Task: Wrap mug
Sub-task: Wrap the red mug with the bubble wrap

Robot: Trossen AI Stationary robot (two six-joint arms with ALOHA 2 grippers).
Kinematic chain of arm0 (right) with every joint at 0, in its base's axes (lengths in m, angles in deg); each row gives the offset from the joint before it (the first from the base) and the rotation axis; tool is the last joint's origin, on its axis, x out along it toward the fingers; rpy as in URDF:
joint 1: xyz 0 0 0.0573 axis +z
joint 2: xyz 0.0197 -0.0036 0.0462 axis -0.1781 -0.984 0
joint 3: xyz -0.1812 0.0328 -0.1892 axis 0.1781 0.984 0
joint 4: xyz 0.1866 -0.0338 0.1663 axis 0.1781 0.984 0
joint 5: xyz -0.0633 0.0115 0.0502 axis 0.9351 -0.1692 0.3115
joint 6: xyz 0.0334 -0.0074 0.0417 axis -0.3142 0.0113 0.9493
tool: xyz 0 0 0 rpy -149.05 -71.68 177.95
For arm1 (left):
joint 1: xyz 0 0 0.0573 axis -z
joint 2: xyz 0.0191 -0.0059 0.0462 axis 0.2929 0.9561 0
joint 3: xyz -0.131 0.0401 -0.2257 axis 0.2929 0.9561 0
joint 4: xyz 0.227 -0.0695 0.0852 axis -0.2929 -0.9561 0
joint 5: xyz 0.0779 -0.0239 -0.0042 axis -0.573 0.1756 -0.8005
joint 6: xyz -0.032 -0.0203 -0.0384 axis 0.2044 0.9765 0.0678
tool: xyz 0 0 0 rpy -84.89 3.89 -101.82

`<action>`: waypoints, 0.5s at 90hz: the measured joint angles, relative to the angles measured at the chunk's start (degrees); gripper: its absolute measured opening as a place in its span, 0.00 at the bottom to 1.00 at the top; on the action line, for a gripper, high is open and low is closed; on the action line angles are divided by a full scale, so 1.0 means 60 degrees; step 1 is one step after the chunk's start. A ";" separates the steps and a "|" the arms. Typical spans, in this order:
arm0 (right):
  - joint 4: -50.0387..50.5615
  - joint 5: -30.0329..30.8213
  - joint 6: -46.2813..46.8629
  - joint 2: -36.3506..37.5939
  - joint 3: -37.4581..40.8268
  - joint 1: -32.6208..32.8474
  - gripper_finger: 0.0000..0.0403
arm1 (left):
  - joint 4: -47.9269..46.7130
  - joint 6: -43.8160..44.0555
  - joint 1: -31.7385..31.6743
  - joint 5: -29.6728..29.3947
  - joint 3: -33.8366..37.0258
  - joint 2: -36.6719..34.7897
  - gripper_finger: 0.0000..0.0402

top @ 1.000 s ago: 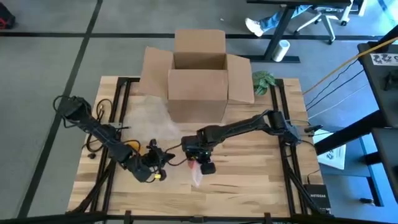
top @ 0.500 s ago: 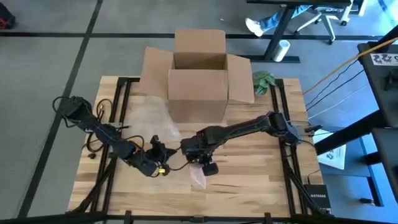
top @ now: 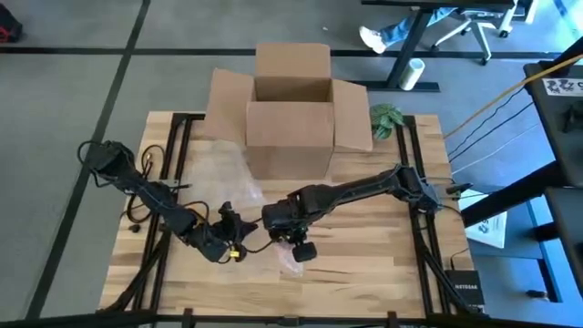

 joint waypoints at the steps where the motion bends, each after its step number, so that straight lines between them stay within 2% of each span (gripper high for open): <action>1: 0.0024 0.0162 0.0000 0.0000 -0.0051 0.0000 0.00 | 0.0002 -0.0002 0.0000 0.0000 0.0000 0.0000 0.00; 15: 0.0033 0.3483 -0.0001 0.0033 -0.0385 -0.0036 0.00 | 0.0056 -0.0002 0.0000 -0.0004 0.0000 0.0000 0.00; 20: -0.0074 0.4335 -0.0009 0.0028 -0.0378 -0.0156 0.00 | 0.0107 -0.0014 0.0000 -0.0004 0.0000 0.0000 0.00; 25: -0.0273 0.4403 -0.0021 -0.0063 -0.0378 -0.0365 0.00 | 0.0277 -0.0118 0.0000 0.0003 0.0000 0.0000 0.00; 32: -0.0430 0.4011 0.0024 -0.0232 -0.0378 -0.0737 0.00 | 0.0738 -0.0481 0.0000 0.0119 0.0000 0.0000 0.00; 45: -0.0459 0.3609 0.0238 -0.0579 -0.0374 -0.1357 0.00 | 0.2348 -0.2255 -0.0004 0.0946 -0.0007 0.0000 0.00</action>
